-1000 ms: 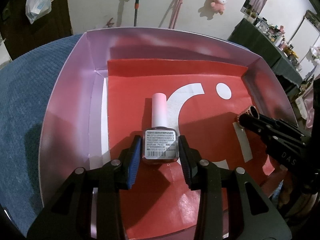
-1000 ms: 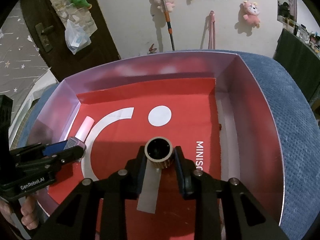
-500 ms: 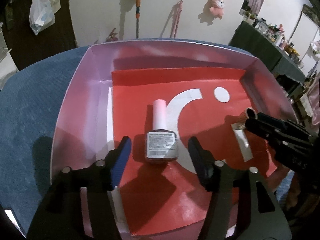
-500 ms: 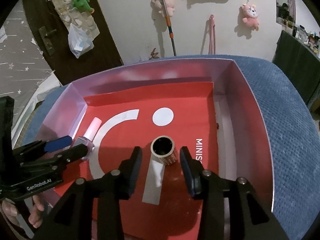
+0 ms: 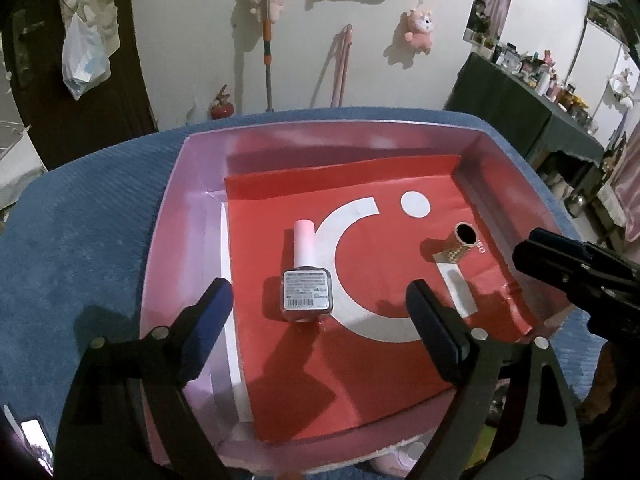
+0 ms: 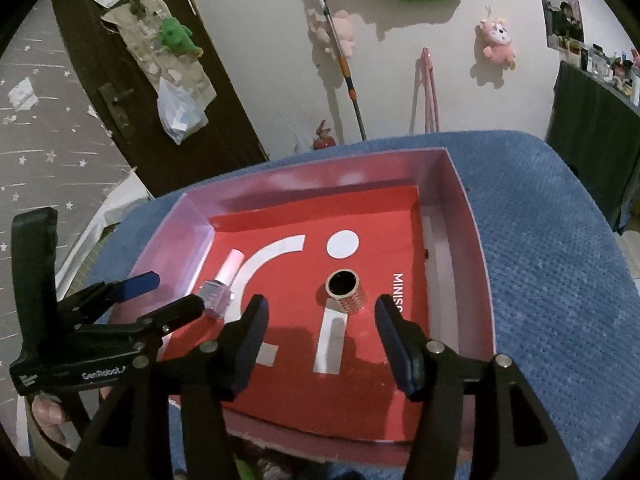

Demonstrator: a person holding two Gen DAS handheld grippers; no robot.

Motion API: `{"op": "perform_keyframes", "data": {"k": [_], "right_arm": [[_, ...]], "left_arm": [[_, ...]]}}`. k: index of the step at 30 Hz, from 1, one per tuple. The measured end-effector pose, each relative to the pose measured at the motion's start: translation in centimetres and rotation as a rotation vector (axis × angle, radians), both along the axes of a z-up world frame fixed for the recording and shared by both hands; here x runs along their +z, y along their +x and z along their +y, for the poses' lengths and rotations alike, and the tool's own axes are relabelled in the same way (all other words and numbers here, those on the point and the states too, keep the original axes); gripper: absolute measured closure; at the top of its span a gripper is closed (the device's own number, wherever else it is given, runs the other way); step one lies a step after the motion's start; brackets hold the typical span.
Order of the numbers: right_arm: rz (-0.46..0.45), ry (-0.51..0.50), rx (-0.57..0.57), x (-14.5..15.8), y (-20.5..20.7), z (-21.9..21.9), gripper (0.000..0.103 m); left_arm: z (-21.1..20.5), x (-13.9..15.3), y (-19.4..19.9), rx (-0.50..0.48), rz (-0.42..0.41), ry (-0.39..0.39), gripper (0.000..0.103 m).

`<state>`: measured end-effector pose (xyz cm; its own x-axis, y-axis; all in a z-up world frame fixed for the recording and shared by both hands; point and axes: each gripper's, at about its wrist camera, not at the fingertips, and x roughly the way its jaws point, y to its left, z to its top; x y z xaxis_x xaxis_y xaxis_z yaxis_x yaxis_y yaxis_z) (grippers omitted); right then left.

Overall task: Organize rigid objects
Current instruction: 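Withdraw both grippers from the box back toward the remaining objects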

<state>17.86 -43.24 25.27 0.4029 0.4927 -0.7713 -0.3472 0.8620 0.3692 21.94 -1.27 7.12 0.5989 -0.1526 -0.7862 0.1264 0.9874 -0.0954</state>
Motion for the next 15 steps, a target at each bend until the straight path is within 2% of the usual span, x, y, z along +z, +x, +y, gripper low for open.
{"op": "perform_keyframes", "data": {"k": [2,6,9,11,15], "right_arm": [[-0.020,0.000,-0.003,0.6,-0.5,-0.1,0.034],[-0.058,-0.008,-0.002,1.4,-1.4,0.0,0.030],[-0.089,-0.010,-0.002,1.9,-2.2,0.0,0.022],[-0.109,-0.017,-0.003,2.1,-2.8,0.0,0.013],[-0.148,-0.018,0.000,2.7,-4.0,0.0,0.008]], "left_arm": [[0.1,0.2,-0.3,0.007,-0.007,0.005,0.014],[0.3,0.5,-1.0,0.011,-0.013,0.000,0.014],[0.4,0.7,-1.7,0.014,-0.020,-0.005,0.014],[0.5,0.8,-2.2,0.015,-0.026,-0.007,0.014],[0.7,1.0,-3.1,0.024,-0.036,-0.004,0.014]]}}
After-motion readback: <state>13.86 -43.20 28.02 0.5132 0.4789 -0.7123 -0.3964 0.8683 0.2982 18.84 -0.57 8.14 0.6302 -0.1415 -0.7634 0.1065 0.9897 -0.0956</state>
